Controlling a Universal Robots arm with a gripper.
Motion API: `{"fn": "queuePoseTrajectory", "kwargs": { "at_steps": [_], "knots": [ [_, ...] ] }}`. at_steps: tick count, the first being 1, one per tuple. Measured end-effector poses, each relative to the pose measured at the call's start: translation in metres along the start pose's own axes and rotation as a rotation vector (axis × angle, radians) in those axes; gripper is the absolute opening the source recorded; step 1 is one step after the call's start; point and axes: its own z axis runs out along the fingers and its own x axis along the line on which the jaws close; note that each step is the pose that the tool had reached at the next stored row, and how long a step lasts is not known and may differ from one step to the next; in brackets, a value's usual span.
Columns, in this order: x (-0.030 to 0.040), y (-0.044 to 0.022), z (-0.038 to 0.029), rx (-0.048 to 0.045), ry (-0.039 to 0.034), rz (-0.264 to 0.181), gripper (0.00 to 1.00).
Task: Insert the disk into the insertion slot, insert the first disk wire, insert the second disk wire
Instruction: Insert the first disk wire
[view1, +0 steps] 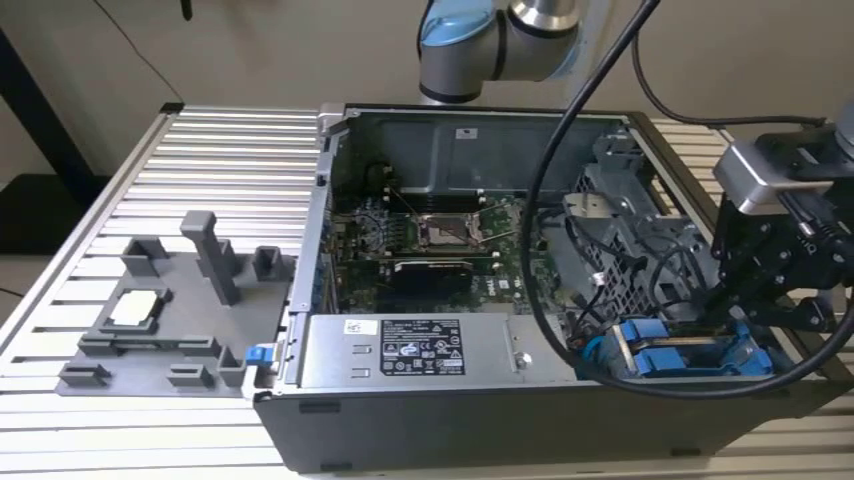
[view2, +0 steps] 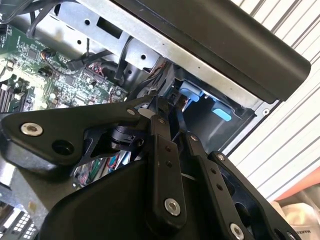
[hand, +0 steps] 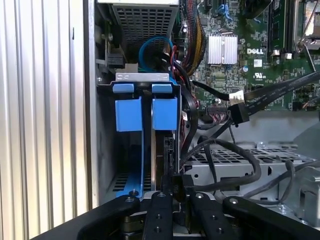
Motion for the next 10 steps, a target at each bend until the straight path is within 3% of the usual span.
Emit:
{"fn": "queuePoseTrajectory", "kwargs": {
  "at_steps": [10],
  "knots": [
    [0.0007,-0.0001,0.0051,0.0000,0.0001,0.000,0.19]
  ]
}}
